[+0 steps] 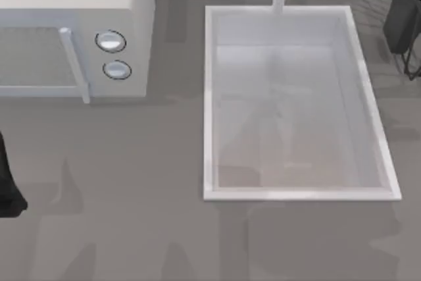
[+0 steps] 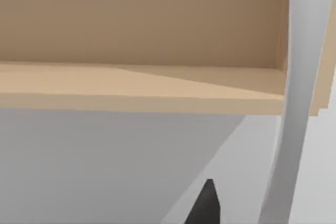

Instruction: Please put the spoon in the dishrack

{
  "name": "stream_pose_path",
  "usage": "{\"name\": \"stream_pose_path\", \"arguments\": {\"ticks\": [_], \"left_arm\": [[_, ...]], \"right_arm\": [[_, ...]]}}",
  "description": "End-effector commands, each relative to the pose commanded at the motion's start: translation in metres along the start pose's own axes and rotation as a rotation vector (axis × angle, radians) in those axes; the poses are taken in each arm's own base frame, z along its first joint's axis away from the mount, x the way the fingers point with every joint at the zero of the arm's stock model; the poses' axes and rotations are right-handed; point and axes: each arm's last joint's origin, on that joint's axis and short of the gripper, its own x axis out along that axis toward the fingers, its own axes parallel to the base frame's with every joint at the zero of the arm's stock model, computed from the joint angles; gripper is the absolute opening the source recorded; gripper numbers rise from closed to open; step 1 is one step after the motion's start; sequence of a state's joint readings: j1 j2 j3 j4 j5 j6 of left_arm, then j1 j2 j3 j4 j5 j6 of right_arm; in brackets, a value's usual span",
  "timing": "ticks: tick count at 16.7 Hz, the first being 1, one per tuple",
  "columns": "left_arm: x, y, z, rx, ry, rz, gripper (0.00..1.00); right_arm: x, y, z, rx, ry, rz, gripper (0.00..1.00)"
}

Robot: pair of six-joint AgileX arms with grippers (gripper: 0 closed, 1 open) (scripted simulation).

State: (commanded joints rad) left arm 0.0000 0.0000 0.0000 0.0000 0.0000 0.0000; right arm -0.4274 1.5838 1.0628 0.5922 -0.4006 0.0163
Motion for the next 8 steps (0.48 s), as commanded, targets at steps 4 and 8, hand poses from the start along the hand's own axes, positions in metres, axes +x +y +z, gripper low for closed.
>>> {"name": "stream_pose_path", "arguments": {"ticks": [4,8], "left_arm": [[0.000,0.000,0.000,0.000,0.000,0.000,1.00],[0.000,0.000,0.000,0.000,0.000,0.000,1.00]], "right_arm": [[0.028,0.018,-0.066,0.020,0.041,-0.029,0.00],[0.033,0.033,-0.082,0.027,0.059,0.000,0.00]]}}
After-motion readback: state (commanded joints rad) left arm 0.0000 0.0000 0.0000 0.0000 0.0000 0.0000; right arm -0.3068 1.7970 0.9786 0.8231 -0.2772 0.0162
